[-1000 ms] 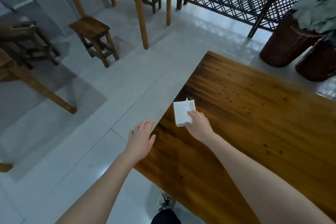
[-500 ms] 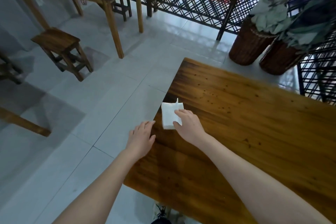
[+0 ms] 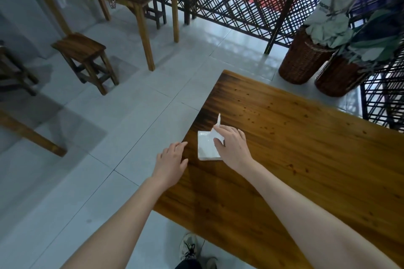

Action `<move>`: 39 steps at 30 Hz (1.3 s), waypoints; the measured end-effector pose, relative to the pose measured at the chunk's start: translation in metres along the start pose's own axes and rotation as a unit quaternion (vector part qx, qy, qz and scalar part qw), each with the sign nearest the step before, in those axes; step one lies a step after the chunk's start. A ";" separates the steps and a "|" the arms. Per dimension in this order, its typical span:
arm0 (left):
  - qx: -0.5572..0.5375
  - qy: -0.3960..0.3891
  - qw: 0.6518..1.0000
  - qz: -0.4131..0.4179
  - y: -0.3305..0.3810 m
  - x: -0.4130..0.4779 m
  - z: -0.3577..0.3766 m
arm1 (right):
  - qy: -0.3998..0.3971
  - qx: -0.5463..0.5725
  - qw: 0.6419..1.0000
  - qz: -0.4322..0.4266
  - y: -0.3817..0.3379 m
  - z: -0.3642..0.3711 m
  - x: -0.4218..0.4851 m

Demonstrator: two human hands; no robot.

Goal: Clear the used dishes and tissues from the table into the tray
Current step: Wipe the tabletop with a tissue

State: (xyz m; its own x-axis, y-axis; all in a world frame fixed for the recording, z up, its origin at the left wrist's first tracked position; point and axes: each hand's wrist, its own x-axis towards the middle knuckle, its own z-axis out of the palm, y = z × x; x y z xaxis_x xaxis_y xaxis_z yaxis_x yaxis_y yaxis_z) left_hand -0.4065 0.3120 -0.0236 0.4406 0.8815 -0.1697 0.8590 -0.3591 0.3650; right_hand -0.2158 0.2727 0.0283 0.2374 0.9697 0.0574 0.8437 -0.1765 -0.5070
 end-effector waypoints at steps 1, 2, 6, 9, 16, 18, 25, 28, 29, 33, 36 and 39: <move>-0.003 0.000 1.000 -0.001 0.001 -0.001 0.000 | 0.024 0.008 1.000 -0.011 -0.001 -0.002 -0.001; -0.005 -0.005 1.000 -0.002 0.002 -0.004 0.001 | 0.039 0.009 0.999 -0.019 -0.001 -0.003 -0.004; 0.004 -0.009 1.000 -0.005 0.005 -0.011 0.003 | 0.060 0.005 0.998 -0.032 -0.002 -0.007 -0.013; 0.010 -0.012 1.000 -0.005 0.008 -0.015 0.004 | 0.011 -0.026 0.999 -0.025 0.002 -0.009 -0.018; 0.002 -0.016 1.000 -0.014 0.010 -0.024 0.010 | 0.029 0.010 0.997 -0.070 -0.011 -0.022 -0.014; 0.001 -0.017 1.000 -0.017 0.010 -0.026 0.013 | 0.016 0.001 0.998 -0.067 -0.015 -0.024 -0.011; 0.007 -0.021 1.000 -0.019 0.008 -0.025 0.022 | -0.046 0.012 0.998 -0.047 -0.015 -0.025 -0.013; 0.002 -0.034 0.999 -0.020 0.008 -0.022 0.027 | -0.036 0.020 0.998 -0.047 -0.020 -0.029 -0.013; 0.001 -0.035 0.999 -0.018 0.008 -0.021 0.029 | -0.027 0.020 0.998 -0.052 -0.021 -0.030 -0.012; -0.006 -0.053 0.999 -0.009 0.009 -0.016 0.032 | -0.020 0.010 0.999 -0.047 -0.019 -0.038 -0.009; -0.007 -0.066 0.998 -0.004 0.009 -0.014 0.035 | -0.028 0.007 0.999 -0.035 -0.010 -0.040 -0.016; -0.002 -0.076 0.997 -0.001 0.009 -0.018 0.040 | -0.022 0.025 0.999 -0.018 0.006 -0.039 -0.028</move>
State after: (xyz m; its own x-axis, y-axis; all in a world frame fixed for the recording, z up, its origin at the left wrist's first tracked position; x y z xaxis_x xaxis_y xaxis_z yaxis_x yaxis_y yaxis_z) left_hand -0.3964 0.2807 -0.0536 0.4736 0.8253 -0.3077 0.8592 -0.3559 0.3677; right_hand -0.1982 0.2382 0.0575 0.1857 0.9819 0.0383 0.8253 -0.1347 -0.5483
